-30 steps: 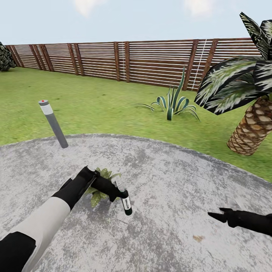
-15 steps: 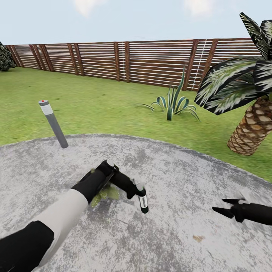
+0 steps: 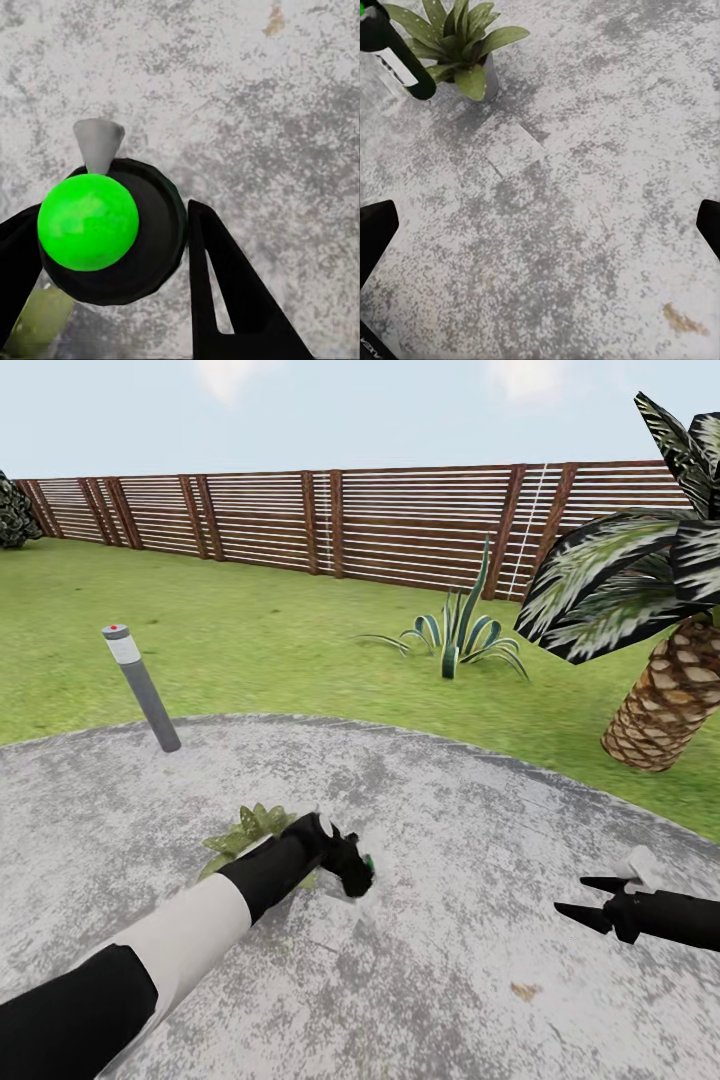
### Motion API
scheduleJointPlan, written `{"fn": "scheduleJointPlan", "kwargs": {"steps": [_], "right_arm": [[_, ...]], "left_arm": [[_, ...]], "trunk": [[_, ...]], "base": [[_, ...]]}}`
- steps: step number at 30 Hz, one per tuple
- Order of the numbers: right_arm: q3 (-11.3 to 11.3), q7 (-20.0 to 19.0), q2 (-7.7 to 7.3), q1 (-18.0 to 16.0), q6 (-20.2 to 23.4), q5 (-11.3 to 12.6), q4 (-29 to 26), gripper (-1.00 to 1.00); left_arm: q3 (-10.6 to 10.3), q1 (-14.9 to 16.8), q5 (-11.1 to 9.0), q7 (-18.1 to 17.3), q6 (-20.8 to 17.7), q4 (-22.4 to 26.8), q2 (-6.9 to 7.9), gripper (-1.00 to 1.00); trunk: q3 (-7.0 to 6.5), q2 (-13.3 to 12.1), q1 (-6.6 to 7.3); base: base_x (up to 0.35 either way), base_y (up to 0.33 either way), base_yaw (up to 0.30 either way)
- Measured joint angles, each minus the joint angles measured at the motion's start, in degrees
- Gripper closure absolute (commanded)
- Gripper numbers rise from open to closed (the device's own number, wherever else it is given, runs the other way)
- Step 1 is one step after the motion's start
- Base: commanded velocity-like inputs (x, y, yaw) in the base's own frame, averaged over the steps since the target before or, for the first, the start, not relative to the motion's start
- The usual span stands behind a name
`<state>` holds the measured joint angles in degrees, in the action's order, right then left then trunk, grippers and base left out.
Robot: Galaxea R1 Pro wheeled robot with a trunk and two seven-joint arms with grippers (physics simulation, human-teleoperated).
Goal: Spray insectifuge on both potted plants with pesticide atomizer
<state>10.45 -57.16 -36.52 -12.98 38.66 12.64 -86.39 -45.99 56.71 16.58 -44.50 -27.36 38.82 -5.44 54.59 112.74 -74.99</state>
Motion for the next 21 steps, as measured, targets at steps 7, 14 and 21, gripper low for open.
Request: {"fn": "scheduleJointPlan", "kwargs": {"steps": [7,14,21], "right_arm": [[-0.01,-0.02,-0.01,0.0,-0.01,0.0,0.0,-1.0],[-0.12,-0.09,0.11,0.0,0.05,0.0,0.0,-1.0],[-0.27,-0.07,6.59,0.0,0.09,0.01,0.0,-1.0]], "left_arm": [[-0.03,0.72,-1.15,-7.35,-3.98,0.05,0.0,1.0],[0.05,1.0,-0.87,-22.53,1.46,-0.44,0.03,1.0],[4.06,0.75,-1.18,-26.34,7.7,-0.75,0.0,1.0]], "trunk": [[0.0,0.0,0.0],[0.0,0.0,0.0],[0.0,0.0,0.0]], "base": [[0.0,0.0,0.0],[0.0,0.0,0.0],[0.0,0.0,0.0]]}}
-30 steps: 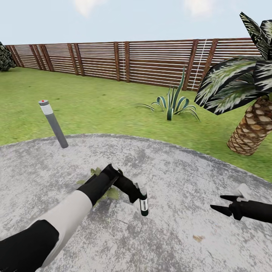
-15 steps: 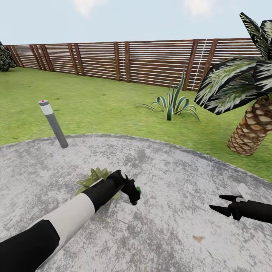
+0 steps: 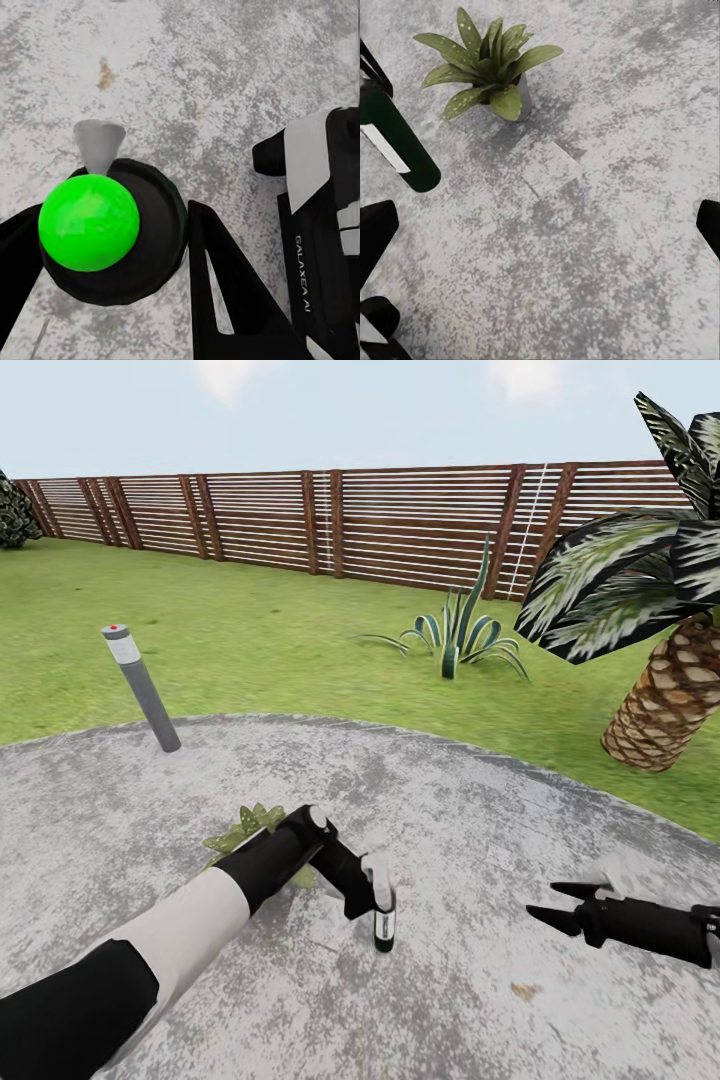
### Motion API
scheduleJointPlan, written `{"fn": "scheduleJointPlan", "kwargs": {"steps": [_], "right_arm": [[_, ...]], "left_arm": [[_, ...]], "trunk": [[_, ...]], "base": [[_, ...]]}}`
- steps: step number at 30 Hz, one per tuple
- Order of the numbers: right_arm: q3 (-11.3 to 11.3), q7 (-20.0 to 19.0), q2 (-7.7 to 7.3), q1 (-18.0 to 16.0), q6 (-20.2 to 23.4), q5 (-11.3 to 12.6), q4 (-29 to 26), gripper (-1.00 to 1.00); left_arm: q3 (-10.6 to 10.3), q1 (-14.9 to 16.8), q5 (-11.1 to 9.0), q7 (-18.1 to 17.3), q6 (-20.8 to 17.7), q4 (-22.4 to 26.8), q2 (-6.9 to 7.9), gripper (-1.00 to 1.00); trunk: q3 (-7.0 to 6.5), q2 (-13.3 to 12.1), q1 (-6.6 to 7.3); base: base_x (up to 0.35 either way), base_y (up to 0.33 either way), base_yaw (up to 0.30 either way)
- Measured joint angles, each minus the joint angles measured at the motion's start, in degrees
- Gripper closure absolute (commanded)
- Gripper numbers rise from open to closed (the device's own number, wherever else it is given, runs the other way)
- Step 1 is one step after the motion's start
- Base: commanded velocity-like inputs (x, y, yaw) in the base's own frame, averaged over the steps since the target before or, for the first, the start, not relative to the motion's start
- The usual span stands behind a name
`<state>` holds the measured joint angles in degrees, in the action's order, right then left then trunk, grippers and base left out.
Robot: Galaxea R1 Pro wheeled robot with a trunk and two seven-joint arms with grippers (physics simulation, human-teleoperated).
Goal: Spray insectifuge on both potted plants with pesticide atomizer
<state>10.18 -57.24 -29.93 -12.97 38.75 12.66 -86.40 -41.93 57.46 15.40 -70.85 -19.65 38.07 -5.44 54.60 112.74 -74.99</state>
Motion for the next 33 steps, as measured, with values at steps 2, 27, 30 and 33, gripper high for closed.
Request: {"fn": "scheduleJointPlan", "kwargs": {"steps": [2,27,30,33], "right_arm": [[0.0,-0.01,0.82,0.0,-0.01,-0.01,0.0,-1.0],[-9.6,0.09,13.98,-8.61,0.44,-0.89,-0.08,1.0],[-9.87,0.1,13.95,-8.62,0.47,-0.84,-0.08,1.0],[-10.05,0.08,13.95,-8.62,0.48,-0.85,-0.08,1.0]], "left_arm": [[0.35,-0.01,-0.01,0.14,0.18,-0.27,-0.02,1.0],[0.41,-0.54,0.17,0.71,3.55,-3.61,0.08,1.0],[0.36,-0.54,0.24,-0.31,3.55,-3.6,0.09,1.0],[0.34,-0.54,0.26,-0.48,3.55,-3.67,0.09,1.0]], "trunk": [[0.0,0.0,0.0],[0.0,0.0,0.0],[0.0,0.0,0.0],[0.0,0.0,0.0]], "base": [[0.0,0.0,0.0],[0.0,0.0,0.0],[0.0,0.0,0.0],[0.0,0.0,0.0]]}}
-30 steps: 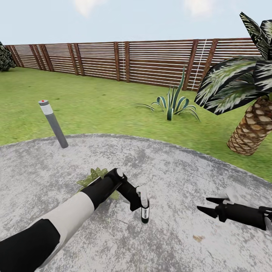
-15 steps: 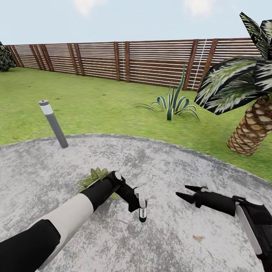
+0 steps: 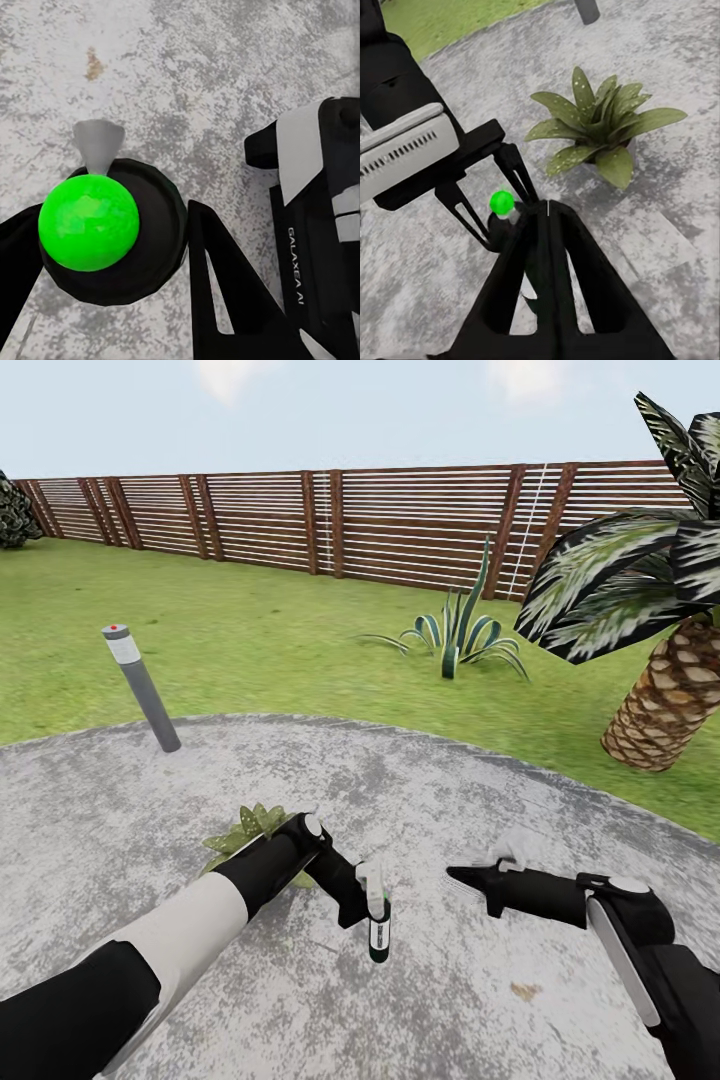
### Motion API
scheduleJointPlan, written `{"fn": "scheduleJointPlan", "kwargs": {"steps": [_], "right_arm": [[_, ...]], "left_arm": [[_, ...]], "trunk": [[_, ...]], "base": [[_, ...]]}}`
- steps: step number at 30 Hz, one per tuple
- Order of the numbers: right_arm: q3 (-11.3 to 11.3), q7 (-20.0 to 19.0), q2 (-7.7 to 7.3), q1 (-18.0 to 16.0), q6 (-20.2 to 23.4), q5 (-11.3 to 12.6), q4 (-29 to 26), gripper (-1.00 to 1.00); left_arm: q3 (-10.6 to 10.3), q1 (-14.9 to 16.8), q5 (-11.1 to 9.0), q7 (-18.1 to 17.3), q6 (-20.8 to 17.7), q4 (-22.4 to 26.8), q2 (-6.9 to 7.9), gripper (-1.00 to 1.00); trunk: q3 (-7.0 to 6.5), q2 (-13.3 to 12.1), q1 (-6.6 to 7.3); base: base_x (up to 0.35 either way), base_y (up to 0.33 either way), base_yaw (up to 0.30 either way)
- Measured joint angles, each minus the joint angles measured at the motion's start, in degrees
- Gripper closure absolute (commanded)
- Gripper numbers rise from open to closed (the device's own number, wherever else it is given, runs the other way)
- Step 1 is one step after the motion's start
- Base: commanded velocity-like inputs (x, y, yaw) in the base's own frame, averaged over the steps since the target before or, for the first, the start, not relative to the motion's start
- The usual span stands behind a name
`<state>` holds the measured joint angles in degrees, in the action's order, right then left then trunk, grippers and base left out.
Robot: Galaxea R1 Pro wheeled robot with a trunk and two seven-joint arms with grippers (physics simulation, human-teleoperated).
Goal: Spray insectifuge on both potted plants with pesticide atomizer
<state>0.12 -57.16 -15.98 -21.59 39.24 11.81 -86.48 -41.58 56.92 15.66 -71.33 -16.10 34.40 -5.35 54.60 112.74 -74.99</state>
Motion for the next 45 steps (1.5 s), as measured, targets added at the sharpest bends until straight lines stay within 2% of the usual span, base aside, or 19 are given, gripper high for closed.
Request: {"fn": "scheduleJointPlan", "kwargs": {"steps": [5,9,12,23,28,33,42,45], "right_arm": [[-0.52,-0.16,0.1,0.0,0.01,-0.02,0.0,1.0],[-6.1,-0.14,0.12,0.01,0.0,0.26,0.01,1.0],[-7.31,-0.14,0.12,0.01,-0.01,0.27,0.01,1.0],[-7.62,-0.18,-0.06,0.01,-0.01,0.36,0.01,1.0],[-7.6,-0.14,-0.05,-0.01,-0.01,0.36,0.01,1.0],[-7.55,-0.13,-0.03,0.01,-0.01,0.36,0.01,1.0],[-7.39,-0.14,-0.06,0.01,-0.01,0.45,0.01,1.0],[-7.36,-0.12,-0.06,0.01,-0.01,0.51,0.01,1.0]], "left_arm": [[0.0,0.0,0.0,-0.03,0.0,-0.1,0.0,1.0],[0.0,0.0,0.0,-0.03,0.0,-0.11,-0.07,1.0],[0.0,0.0,0.0,-0.03,-0.01,-0.11,-0.07,1.0],[-0.1,-0.03,0.0,-0.12,0.0,0.53,-0.06,1.0],[-0.19,-0.97,0.0,-0.13,0.0,0.66,-0.06,1.0],[-3.26,-1.28,-0.01,-0.12,0.0,0.68,-0.09,1.0],[-3.68,-1.26,-0.11,-0.36,0.0,0.79,-0.09,1.0],[-3.73,-1.25,-0.12,-3.36,-0.02,1.34,-0.16,1.0]], "trunk": [[0.0,0.0,0.0],[0.0,0.0,0.0],[0.0,0.0,0.0],[0.0,0.0,0.0],[0.0,0.0,0.0],[0.0,0.0,0.0],[0.0,0.0,0.0],[0.0,0.0,0.0]], "base": [[0.0,0.0,0.0],[0.0,0.0,0.0],[0.0,0.0,0.0],[0.0,0.0,0.0],[0.0,0.0,0.0],[0.0,0.0,0.0],[0.0,0.0,0.0],[0.0,0.0,0.0]]}}
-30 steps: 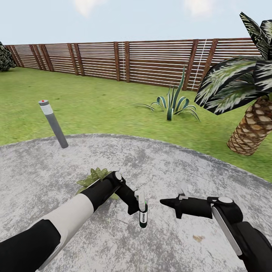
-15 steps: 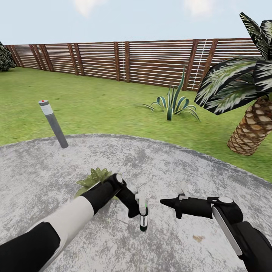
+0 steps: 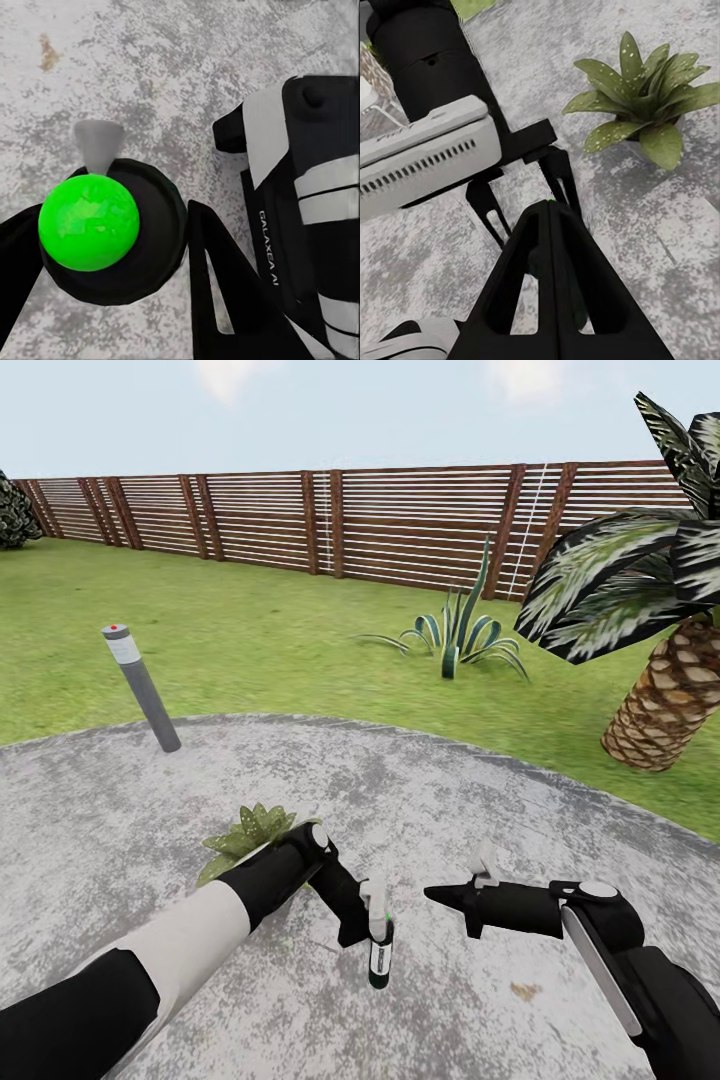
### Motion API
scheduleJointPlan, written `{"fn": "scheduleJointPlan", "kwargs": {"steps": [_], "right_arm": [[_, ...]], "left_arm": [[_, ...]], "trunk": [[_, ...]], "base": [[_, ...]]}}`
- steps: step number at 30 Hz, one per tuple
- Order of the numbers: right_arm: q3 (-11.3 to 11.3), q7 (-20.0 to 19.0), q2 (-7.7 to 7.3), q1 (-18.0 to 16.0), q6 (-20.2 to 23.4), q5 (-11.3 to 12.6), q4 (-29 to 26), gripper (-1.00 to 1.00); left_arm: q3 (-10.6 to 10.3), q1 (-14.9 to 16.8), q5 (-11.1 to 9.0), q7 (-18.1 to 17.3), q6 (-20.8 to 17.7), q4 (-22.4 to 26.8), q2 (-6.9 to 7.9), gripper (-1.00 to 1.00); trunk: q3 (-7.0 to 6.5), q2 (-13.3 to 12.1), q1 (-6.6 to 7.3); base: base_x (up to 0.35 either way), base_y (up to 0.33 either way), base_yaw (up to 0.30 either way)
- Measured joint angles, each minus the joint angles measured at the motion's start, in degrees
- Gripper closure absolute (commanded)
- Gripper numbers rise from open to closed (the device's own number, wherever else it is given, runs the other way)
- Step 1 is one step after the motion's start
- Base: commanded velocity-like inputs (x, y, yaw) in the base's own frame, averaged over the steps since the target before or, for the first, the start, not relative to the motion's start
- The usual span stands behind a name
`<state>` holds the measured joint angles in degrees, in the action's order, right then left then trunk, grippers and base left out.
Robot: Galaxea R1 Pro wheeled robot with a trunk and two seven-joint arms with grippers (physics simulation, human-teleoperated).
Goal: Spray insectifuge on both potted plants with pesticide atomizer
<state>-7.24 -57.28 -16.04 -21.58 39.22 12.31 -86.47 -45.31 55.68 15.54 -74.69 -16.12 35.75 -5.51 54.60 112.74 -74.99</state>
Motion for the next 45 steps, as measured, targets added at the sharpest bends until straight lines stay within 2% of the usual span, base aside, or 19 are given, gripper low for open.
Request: {"fn": "scheduleJointPlan", "kwargs": {"steps": [4,24,30,45], "right_arm": [[0.06,-0.05,-0.08,0.0,0.0,0.02,0.0,1.0],[-0.26,0.0,0.0,0.0,-0.09,0.03,0.02,1.0],[-0.3,0.0,0.0,0.0,-0.09,0.03,0.05,1.0],[-0.35,0.0,0.0,0.0,-0.09,0.03,0.09,1.0]], "left_arm": [[0.03,0.01,0.04,-1.21,-0.06,2.31,0.04,1.0],[0.01,0.26,0.1,-1.2,-0.86,2.93,-0.39,1.0],[0.0,0.36,0.08,-1.28,-0.88,6.13,-0.95,1.0],[0.03,0.62,0.07,-1.32,-0.96,7.93,-1.07,1.0]], "trunk": [[0.0,0.0,0.0],[0.0,0.0,0.0],[0.0,0.0,0.0],[0.0,0.0,0.0]], "base": [[0.0,0.0,0.0],[0.0,0.0,0.0],[0.0,0.0,0.0],[0.0,0.0,0.0]]}}
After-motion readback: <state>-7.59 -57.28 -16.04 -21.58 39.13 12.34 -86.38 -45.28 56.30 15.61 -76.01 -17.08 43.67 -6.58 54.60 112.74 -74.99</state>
